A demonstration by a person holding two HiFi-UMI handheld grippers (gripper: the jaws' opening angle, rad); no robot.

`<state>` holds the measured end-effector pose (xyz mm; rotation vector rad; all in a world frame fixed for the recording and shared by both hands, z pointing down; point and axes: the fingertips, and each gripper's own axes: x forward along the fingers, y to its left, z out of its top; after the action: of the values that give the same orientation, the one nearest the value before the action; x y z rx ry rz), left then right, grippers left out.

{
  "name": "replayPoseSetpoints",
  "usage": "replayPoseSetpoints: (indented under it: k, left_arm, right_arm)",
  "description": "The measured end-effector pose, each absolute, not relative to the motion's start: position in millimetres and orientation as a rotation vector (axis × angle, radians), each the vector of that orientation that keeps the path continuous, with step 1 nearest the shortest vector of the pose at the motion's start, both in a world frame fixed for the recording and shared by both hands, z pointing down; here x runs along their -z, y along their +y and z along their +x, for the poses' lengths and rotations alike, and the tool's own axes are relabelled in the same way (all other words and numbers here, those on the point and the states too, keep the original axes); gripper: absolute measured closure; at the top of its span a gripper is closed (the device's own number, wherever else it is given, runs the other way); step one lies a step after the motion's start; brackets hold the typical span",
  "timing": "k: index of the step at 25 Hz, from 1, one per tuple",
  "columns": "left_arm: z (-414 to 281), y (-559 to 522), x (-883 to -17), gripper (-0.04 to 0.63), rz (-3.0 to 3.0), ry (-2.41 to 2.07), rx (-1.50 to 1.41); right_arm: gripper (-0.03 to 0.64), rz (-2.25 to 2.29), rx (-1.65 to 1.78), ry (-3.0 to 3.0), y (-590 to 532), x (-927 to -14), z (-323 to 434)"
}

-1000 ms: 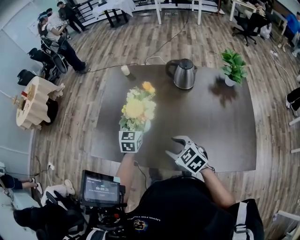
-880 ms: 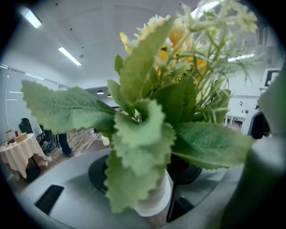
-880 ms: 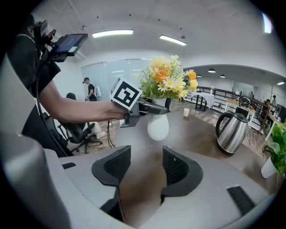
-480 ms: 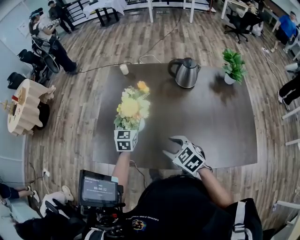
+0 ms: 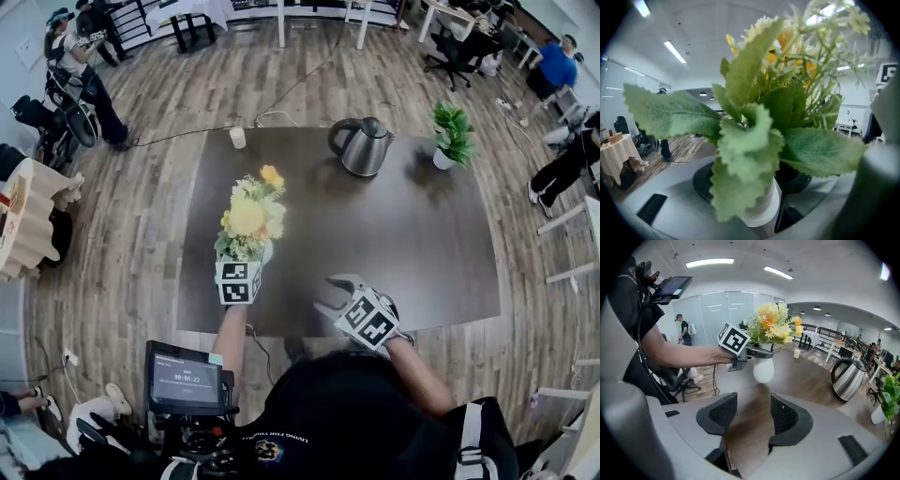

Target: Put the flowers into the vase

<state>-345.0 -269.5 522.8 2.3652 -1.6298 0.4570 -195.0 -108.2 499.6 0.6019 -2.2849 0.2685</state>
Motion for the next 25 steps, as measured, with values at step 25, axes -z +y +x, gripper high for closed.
replayPoseSetpoints:
  k: [25]
  left_arm:
    - [-430,-264,-550,0.353,2.308,-1.66,-0.402]
  right_arm:
    - [0.391,0.577,-0.24,-2.179,-99,-497,-261]
